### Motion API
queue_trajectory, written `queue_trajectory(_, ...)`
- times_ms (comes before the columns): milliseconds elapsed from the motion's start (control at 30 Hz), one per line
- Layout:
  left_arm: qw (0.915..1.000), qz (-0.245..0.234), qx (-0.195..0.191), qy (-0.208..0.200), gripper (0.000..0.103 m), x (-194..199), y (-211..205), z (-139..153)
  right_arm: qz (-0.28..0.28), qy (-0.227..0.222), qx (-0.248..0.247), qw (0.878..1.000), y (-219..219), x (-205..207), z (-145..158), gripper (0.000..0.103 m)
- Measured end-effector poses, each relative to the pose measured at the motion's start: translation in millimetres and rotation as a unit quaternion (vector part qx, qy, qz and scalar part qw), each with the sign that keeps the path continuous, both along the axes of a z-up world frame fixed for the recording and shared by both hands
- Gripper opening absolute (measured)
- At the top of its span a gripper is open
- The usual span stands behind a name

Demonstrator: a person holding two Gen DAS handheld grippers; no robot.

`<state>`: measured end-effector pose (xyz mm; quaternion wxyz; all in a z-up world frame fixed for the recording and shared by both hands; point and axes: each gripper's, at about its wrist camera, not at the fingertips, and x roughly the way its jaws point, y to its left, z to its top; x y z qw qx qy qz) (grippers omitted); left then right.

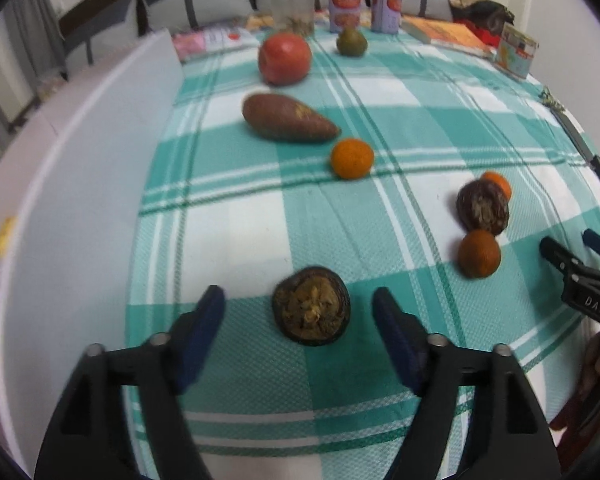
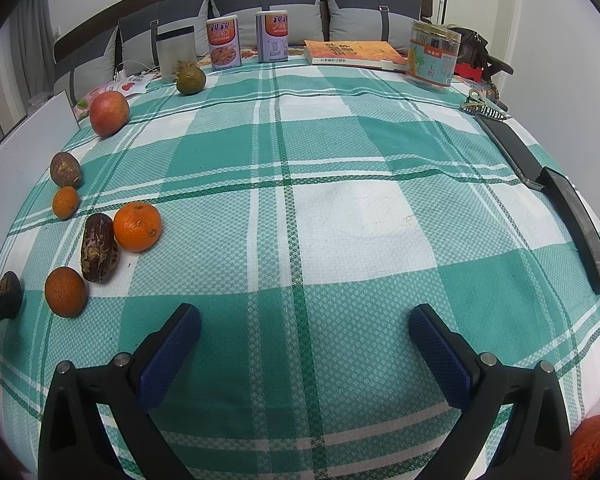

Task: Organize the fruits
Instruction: 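Grasp the dark mangosteen with the left tool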

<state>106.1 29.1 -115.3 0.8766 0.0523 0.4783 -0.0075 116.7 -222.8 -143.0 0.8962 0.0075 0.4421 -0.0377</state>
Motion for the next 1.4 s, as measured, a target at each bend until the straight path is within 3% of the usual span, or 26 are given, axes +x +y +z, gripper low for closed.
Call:
queue_trajectory(567,0.9977,-0.01,0.05,-0.045,0.083,-10,-7,16,0.001,-0.004,0.0,1.0,-1,-1,0,0.103)
queue_trajectory(967,0.9962,-0.015,0.068,-0.052,0.083,-13,-10,19,0.001,-0.004,0.0,1.0,-1,-1,0,0.103)
queue_trajectory(1067,0.9982,-0.013,0.039,-0.043,0.083,-13,-5,19,0.001,-0.004,0.0,1.0,-1,-2,0,0.103)
queue_trajectory(1167,0.999,-0.019,-0.038,-0.016,0.085,-13,11,17,0.001,-0.004,0.0,1.0,-1,-2,0,0.103)
queue_trajectory(1267,0.996,-0.024,-0.086,-0.006,0.085,-17,25,13,0.002,-0.004,0.0,1.0,0,-2,0,0.103)
queue_trajectory(1400,0.9943,-0.026,-0.103,-0.012,0.085,-20,37,11,0.001,-0.004,0.0,1.0,-1,-2,0,0.103)
